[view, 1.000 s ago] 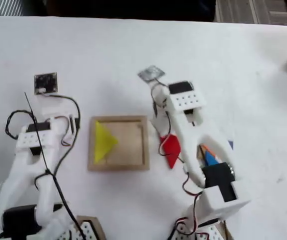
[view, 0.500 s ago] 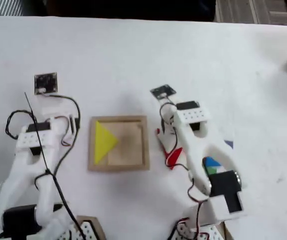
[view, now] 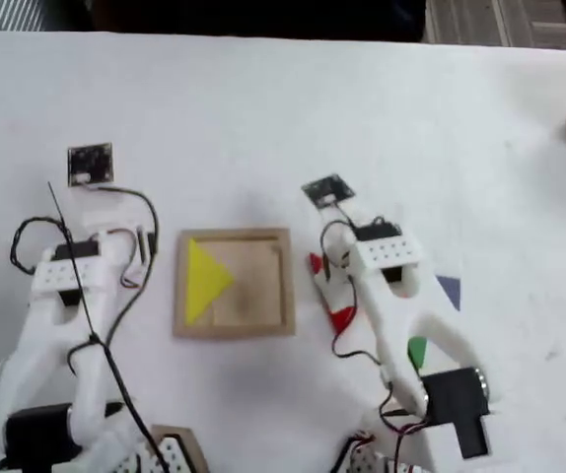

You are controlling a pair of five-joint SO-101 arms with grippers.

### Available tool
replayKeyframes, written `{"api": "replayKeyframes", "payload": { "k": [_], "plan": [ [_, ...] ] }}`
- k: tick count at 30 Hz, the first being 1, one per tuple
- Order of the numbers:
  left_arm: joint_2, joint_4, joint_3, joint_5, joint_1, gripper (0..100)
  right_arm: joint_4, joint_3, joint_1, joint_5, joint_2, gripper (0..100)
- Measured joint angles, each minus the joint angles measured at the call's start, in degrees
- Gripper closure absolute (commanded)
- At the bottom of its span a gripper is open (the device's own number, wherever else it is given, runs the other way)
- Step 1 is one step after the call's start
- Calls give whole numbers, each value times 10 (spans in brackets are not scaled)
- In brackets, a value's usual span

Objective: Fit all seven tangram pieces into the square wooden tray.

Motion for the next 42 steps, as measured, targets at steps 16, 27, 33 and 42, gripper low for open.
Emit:
{"api": "replayKeyframes", "payload": {
  "k": [16, 27, 33, 42],
  "plan": [
    [0, 0, 0, 0, 0, 801, 0, -21, -31, -29, 45, 678],
    [0, 0, 0, 0, 0, 801, 16, -56, -62, -30, 98, 721],
    [0, 0, 0, 0, 0, 801, 15, -56, -62, -30, 98, 730],
    [0, 0, 0, 0, 0, 801, -4, -57, -55, -31, 97, 980]
  ]
}}
